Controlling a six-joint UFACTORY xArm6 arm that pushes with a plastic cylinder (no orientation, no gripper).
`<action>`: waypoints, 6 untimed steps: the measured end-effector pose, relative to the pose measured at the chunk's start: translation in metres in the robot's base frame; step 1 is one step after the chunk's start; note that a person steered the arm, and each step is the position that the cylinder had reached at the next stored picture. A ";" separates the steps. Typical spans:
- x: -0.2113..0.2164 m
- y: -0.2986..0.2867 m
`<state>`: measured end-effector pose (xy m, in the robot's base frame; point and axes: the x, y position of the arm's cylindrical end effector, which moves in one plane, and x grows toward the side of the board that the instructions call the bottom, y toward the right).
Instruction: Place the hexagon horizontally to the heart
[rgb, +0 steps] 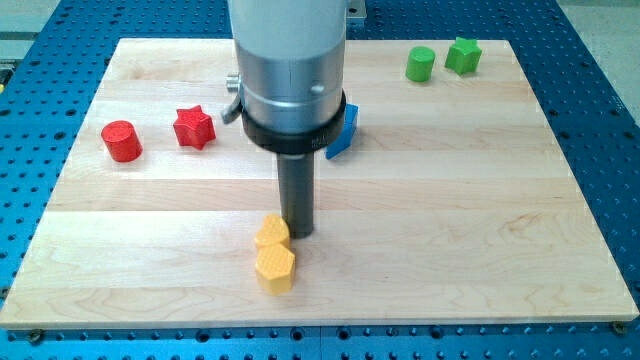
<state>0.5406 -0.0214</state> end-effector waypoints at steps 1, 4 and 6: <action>0.047 0.006; 0.034 -0.080; -0.015 -0.151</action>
